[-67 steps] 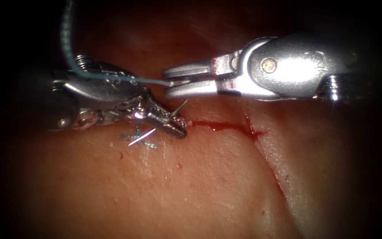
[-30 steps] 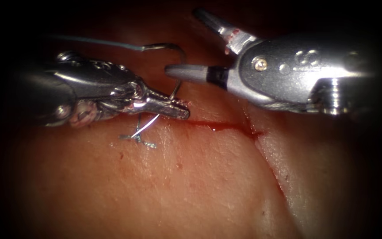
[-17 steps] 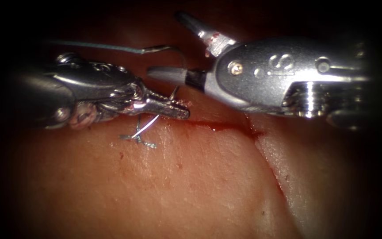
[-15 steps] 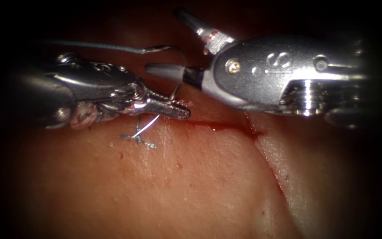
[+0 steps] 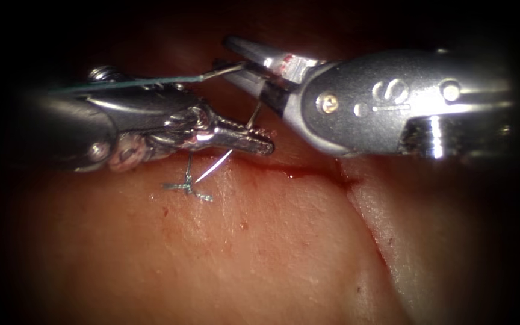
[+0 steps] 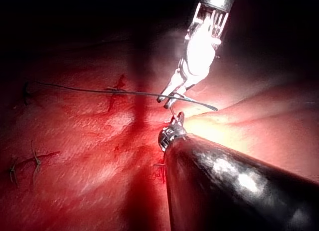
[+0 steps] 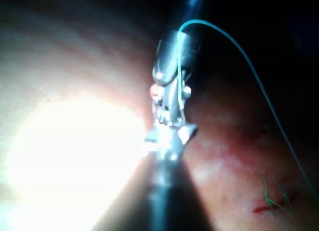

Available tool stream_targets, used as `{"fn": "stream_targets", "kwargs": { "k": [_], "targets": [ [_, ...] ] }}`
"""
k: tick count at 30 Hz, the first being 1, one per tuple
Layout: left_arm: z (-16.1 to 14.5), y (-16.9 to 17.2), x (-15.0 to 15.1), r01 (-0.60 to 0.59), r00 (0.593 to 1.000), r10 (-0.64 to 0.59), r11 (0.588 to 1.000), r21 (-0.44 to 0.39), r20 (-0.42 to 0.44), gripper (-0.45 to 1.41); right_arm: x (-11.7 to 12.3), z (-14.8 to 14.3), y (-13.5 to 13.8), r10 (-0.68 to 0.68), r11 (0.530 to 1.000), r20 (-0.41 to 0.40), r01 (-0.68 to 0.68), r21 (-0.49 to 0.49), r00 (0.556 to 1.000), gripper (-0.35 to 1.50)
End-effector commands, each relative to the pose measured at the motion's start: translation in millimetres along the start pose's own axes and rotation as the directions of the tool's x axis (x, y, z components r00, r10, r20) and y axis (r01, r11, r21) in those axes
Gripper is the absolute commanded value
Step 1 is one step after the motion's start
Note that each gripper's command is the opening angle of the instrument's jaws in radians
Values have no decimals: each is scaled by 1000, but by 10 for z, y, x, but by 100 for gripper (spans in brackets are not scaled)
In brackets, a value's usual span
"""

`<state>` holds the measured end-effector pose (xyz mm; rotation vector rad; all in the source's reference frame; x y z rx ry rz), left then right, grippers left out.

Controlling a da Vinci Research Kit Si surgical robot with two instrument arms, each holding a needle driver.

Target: Wound Closure

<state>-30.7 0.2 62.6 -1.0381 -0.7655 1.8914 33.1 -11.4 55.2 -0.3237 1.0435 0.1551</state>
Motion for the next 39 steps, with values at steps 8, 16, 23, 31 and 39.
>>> {"fn": "stream_targets", "kwargs": {
  "k": [8,16,23,31,39],
  "targets": [
    [7,-4,8,-156,982,155,988,-3,-110,108,-24,-3,11,-104,987,-116,117,114,988,-35],
    [1,2,-2,-176,979,175,984,-4,-109,101,-68,-17,29,-177,963,-249,220,157,952,-35],
    [11,4,-42,-206,976,205,978,-9,-67,53,-76,-3,22,-180,951,-365,256,173,914,-35],
    [23,-7,-72,-215,977,215,977,-2,-3,31,-81,23,15,-219,933,-415,314,177,883,-35],
    [36,-29,-87,-190,982,190,982,8,15,22,-108,35,16,-286,914,-449,382,138,847,-35]
  ]
}}
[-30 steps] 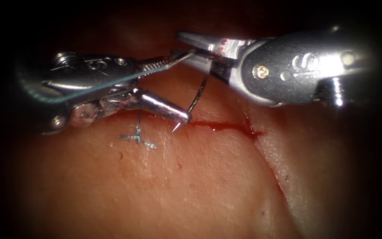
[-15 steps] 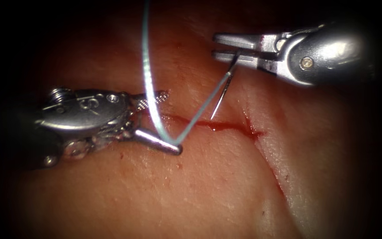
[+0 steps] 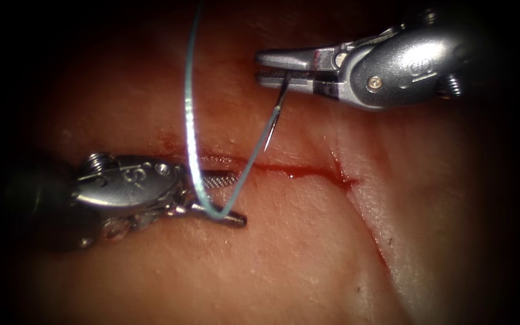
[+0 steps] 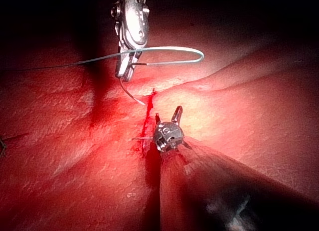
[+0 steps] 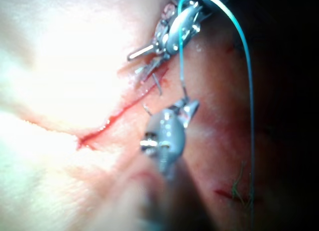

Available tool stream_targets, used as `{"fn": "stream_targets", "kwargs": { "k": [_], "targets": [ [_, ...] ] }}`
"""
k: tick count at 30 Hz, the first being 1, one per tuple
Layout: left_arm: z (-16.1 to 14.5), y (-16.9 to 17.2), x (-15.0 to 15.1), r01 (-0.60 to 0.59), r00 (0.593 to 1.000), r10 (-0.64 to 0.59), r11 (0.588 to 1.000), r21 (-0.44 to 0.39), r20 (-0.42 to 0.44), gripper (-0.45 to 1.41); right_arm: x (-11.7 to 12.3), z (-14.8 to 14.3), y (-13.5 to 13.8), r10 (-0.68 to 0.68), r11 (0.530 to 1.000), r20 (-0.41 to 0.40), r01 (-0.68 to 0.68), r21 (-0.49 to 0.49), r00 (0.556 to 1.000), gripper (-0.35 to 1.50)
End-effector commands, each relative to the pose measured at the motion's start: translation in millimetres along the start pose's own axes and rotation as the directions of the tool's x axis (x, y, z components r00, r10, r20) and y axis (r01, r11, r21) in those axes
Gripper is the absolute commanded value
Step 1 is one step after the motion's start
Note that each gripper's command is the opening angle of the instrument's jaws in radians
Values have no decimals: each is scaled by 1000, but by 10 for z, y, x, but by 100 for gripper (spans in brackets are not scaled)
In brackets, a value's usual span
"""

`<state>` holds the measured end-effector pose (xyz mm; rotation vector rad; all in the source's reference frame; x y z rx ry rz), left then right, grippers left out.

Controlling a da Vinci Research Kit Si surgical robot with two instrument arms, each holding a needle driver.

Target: Wound Closure

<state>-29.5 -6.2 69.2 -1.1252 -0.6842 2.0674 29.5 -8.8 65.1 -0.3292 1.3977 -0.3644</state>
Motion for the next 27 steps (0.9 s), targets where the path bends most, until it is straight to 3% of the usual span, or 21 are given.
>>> {"fn": "stream_targets", "kwargs": {
  "k": [1,5,17,27],
  "targets": [
    [10,-5,-6,16,1000,-16,1000,-4,0,22,-9,7,-1,-21,1000,-5,21,-11,1000,-35],
    [18,-10,-20,31,999,-31,999,-21,11,22,-12,7,-2,-61,997,-32,60,-51,998,-35],
    [34,-32,-59,71,994,-69,997,-25,91,22,-9,24,-9,-149,988,-67,146,-52,987,-35],
    [27,-33,-55,71,993,-67,997,-34,101,22,-16,30,-21,-219,976,-47,219,-21,975,-35]
  ]
}}
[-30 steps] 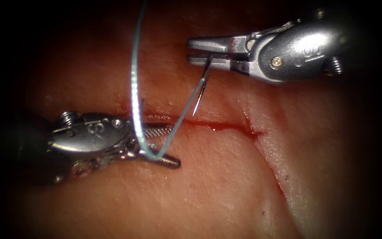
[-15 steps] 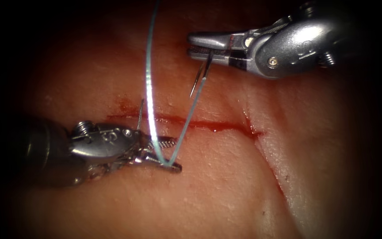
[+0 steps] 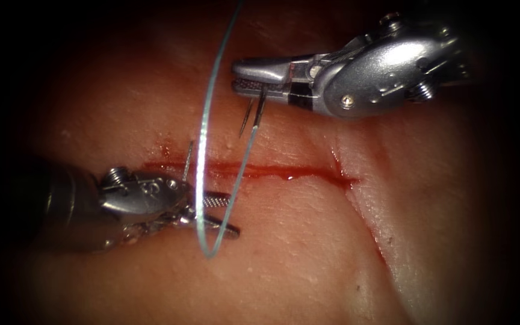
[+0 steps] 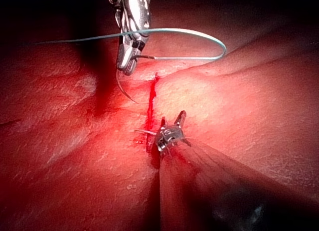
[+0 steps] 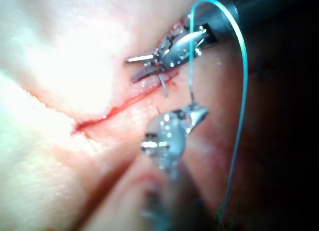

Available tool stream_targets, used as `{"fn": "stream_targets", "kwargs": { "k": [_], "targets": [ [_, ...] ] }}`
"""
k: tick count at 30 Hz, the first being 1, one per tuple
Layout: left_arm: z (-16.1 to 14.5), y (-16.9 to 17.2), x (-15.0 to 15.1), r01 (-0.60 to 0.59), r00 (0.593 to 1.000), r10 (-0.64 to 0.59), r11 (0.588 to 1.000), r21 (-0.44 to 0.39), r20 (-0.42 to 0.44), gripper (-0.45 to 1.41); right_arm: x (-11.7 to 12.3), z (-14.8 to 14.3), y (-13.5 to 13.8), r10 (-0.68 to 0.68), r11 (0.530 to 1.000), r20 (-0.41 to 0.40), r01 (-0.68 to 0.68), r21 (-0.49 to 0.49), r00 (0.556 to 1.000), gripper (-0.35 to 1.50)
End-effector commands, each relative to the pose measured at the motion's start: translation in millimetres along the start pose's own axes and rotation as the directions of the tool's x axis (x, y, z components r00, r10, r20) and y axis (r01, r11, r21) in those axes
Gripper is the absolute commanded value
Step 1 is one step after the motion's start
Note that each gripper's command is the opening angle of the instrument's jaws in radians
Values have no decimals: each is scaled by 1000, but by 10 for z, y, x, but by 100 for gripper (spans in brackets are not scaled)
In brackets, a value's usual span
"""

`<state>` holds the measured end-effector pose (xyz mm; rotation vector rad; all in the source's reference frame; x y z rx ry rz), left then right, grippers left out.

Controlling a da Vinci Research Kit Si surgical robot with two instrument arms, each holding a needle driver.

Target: Wound Closure

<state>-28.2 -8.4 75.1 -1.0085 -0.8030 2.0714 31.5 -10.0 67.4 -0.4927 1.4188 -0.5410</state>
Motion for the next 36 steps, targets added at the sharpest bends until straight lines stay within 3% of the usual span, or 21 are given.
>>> {"fn": "stream_targets", "kwargs": {
  "k": [1,26,36],
  "targets": [
    [7,0,-2,0,1000,0,1000,0,-1,22,-4,7,-3,-10,1000,1,10,7,1000,-35],
    [-3,19,11,15,1000,-15,1000,-4,-2,22,-21,20,-17,-72,997,27,71,41,997,-35],
    [-7,21,14,23,1000,-23,1000,-1,-4,22,-21,29,-39,-98,994,26,96,61,995,-35]
  ]
}}
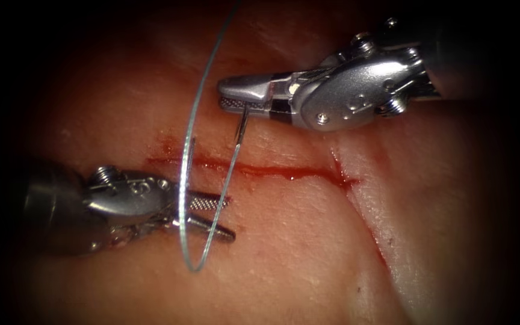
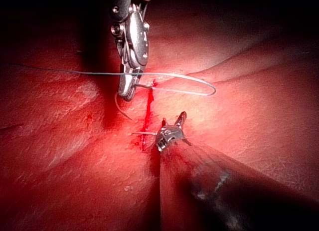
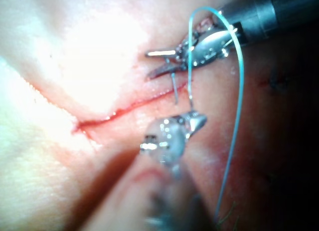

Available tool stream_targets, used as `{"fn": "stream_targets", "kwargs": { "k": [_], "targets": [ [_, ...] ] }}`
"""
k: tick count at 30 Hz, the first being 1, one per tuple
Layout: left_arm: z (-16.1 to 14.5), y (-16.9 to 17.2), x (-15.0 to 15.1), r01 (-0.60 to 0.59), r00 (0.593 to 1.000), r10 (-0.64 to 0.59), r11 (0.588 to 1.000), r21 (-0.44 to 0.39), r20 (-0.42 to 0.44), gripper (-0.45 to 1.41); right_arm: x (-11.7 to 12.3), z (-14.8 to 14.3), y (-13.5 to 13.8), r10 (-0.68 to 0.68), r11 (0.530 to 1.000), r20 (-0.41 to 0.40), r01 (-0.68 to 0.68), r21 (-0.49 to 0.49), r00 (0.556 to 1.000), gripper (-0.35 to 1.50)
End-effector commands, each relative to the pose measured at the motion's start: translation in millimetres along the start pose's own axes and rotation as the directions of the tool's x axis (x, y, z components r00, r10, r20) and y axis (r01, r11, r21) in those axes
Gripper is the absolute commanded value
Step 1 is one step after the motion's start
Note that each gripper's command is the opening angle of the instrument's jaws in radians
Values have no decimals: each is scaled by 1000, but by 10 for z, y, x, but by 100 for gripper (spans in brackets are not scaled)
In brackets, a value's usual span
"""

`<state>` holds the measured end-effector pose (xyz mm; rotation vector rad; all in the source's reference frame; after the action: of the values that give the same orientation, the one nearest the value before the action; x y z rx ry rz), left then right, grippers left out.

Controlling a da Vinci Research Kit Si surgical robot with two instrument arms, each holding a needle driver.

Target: Wound Closure

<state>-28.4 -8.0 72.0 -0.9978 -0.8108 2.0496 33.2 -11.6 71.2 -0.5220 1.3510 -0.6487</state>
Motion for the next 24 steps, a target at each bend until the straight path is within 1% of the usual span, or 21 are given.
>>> {"fn": "stream_targets", "kwargs": {
  "k": [1,5,10,15,22,24],
  "targets": [
    [8,-2,-2,0,1000,0,1000,0,-1,22,-2,9,-6,-3,1000,-3,3,1,1000,-35],
    [7,-2,-2,-1,1000,1,1000,0,-1,22,0,14,-12,-14,1000,-4,14,2,1000,-35],
    [7,-2,-2,-1,1000,1,1000,2,-2,22,1,17,-17,11,1000,-3,-11,7,1000,-35],
    [6,-3,-3,-1,1000,1,1000,1,-2,22,4,22,-28,18,1000,-8,-18,8,1000,-35],
    [6,-3,-3,-1,1000,1,1000,3,-3,21,8,25,-32,67,998,-9,-67,15,998,-35],
    [6,-3,-3,-2,1000,2,1000,3,-3,21,8,24,-32,97,995,-14,-97,2,995,-35]
  ]
}}
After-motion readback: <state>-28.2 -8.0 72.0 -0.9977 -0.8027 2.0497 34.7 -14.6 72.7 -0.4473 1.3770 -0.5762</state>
